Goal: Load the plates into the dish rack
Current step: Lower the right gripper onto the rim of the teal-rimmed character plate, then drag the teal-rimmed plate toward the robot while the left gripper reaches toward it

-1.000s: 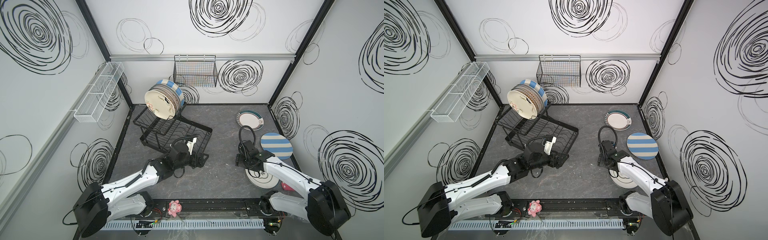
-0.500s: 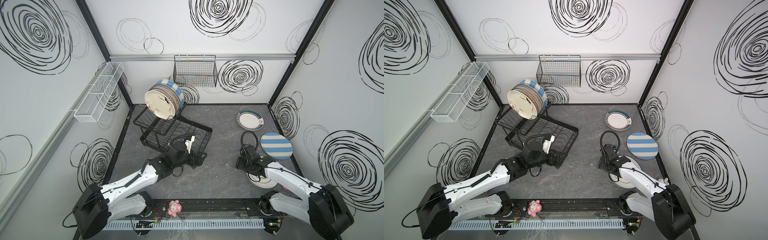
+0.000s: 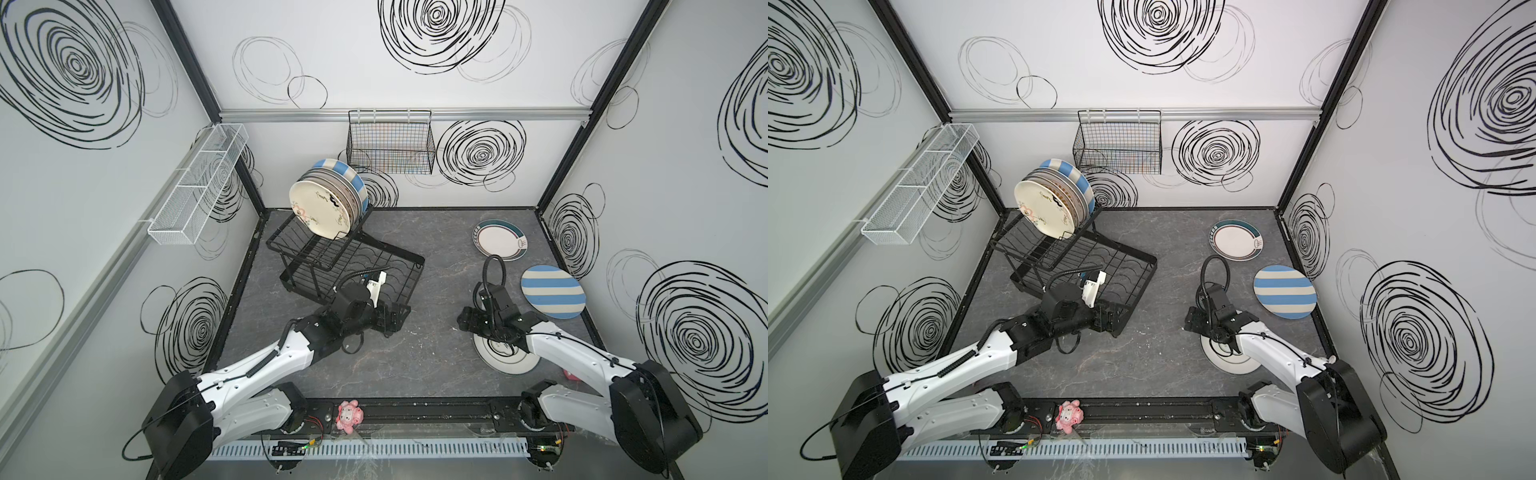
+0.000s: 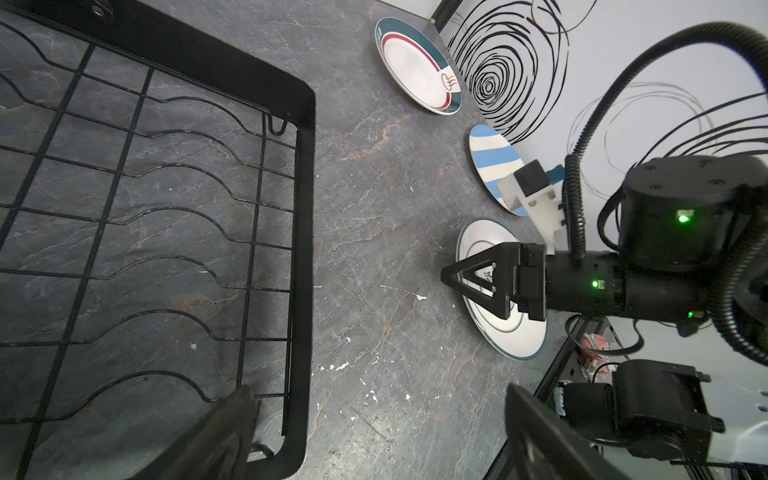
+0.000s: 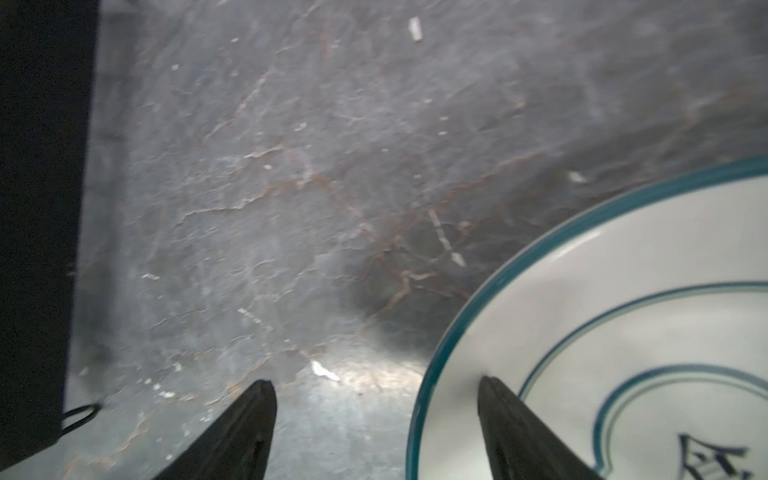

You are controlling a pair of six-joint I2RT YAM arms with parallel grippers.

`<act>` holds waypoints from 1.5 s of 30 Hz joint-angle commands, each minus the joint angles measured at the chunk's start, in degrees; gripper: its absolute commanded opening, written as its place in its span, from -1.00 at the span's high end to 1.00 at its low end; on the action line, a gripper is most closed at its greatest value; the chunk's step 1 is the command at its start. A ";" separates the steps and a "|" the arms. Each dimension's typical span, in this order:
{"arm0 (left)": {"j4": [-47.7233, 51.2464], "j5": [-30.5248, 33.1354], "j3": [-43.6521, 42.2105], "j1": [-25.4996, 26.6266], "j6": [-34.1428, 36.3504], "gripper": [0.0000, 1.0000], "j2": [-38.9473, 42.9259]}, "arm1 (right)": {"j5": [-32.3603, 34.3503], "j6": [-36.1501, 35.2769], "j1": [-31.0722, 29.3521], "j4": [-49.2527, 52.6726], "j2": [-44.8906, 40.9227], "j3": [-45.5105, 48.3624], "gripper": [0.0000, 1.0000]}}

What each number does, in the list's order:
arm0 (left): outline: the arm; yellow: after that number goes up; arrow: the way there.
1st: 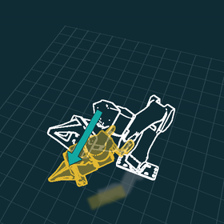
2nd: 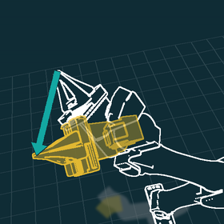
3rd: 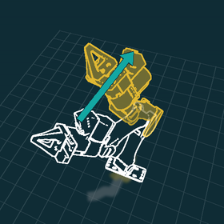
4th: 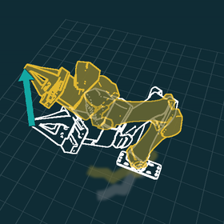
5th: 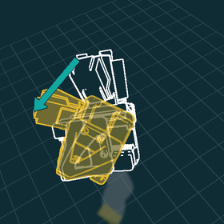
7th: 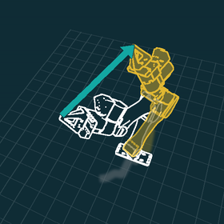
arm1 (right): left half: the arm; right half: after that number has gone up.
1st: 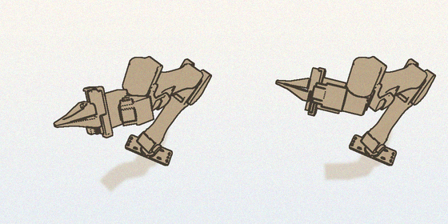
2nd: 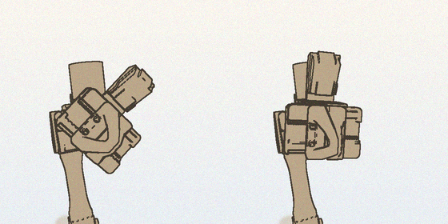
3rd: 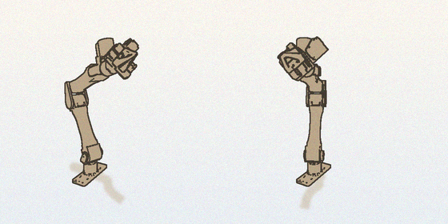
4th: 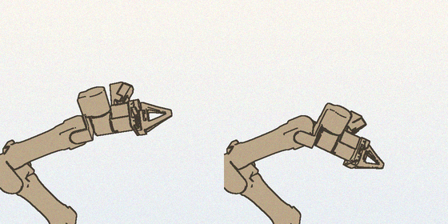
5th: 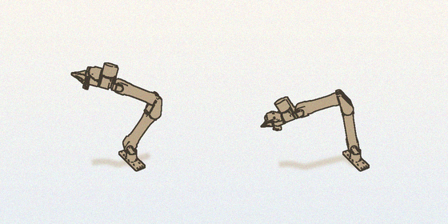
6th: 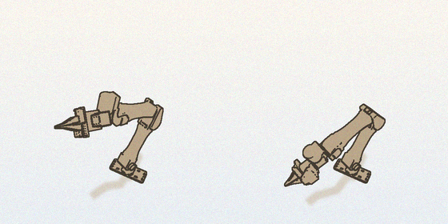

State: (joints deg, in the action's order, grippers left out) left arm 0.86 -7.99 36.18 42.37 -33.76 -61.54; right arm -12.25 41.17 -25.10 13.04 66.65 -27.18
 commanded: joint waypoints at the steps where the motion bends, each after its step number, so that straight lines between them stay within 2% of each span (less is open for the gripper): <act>1: 0.23 0.74 -0.40 -0.36 0.80 -0.92 1.30 | -9.07 -0.39 -0.13 -8.63 1.79 2.33 -0.61; 4: 0.19 0.76 -0.42 -0.36 0.54 -0.92 1.64 | -11.56 0.32 -1.18 -12.47 3.88 2.92 -0.61; 16: 0.24 2.35 -2.17 1.18 -1.74 -0.92 4.02 | -12.69 0.18 -7.99 -22.22 15.43 -4.68 -0.61; 22: 1.24 3.31 -2.16 1.79 -2.01 -0.92 4.74 | -12.79 -1.00 -9.92 -22.10 20.03 -9.01 -0.61; 27: 1.25 3.64 -1.88 2.30 -1.99 -0.92 4.49 | -12.85 -1.29 -10.08 -23.45 20.46 -9.69 -0.61; 30: 0.57 3.86 -1.65 3.05 -1.93 -0.92 3.43 | -10.62 -2.70 -10.11 -19.05 18.43 -11.06 -0.61; 33: -0.81 4.02 -1.04 4.21 -1.84 -0.92 1.47 | -4.74 -4.07 -9.51 -9.75 13.77 -11.59 -0.61; 38: -4.16 3.61 0.75 6.14 -1.55 -0.92 -4.25 | 4.99 -2.10 -4.31 4.52 2.89 -8.60 -0.61; 42: -6.33 3.22 3.02 8.26 -1.75 -0.92 -9.21 | 10.73 0.22 -0.66 8.80 -6.13 -4.46 -0.59; 45: -8.11 2.91 4.45 9.86 -2.01 -0.92 -12.28 | 13.95 1.30 0.05 7.80 -12.84 -0.51 -0.59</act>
State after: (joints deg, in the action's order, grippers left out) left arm -1.98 -4.95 38.13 51.09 -35.20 -72.25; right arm -4.62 40.38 -25.32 16.43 57.47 -30.72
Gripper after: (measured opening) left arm 0.960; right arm 0.795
